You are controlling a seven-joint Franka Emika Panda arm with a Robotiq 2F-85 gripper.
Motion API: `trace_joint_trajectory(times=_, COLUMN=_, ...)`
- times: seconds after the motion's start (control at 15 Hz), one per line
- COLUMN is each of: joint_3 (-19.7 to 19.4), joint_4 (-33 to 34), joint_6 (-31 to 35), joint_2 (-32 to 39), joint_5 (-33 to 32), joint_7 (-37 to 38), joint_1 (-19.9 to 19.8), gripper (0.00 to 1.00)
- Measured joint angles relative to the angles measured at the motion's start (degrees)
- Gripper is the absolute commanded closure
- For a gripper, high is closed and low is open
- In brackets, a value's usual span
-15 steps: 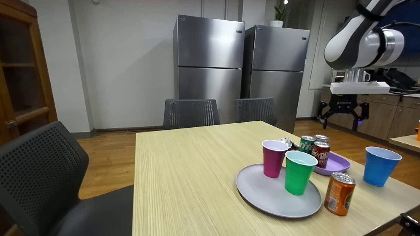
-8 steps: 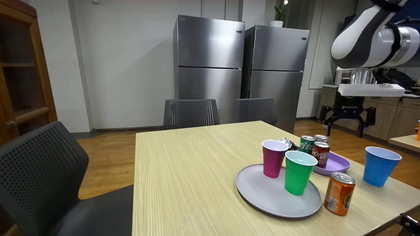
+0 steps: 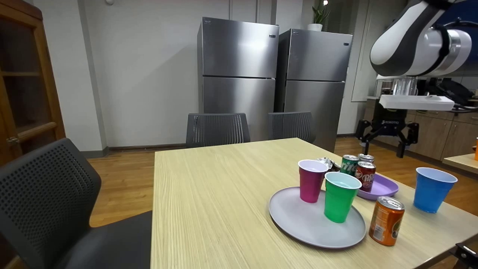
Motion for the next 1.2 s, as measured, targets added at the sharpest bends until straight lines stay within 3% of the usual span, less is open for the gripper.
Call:
trace_joint_trajectory(times=0.4, joint_3=1.18, joint_4=-1.94, joint_6=1.96, joint_2=0.18, joint_5=-0.91, joint_7=0.01, joint_1=0.09, gripper=0.00)
trace_joint_trajectory(times=1.2, joint_3=1.63, joint_4=-13.37, joint_6=7.34, joint_2=-3.14, joint_5=-9.47, joint_7=-1.39, joint_1=0.09, gripper=0.00)
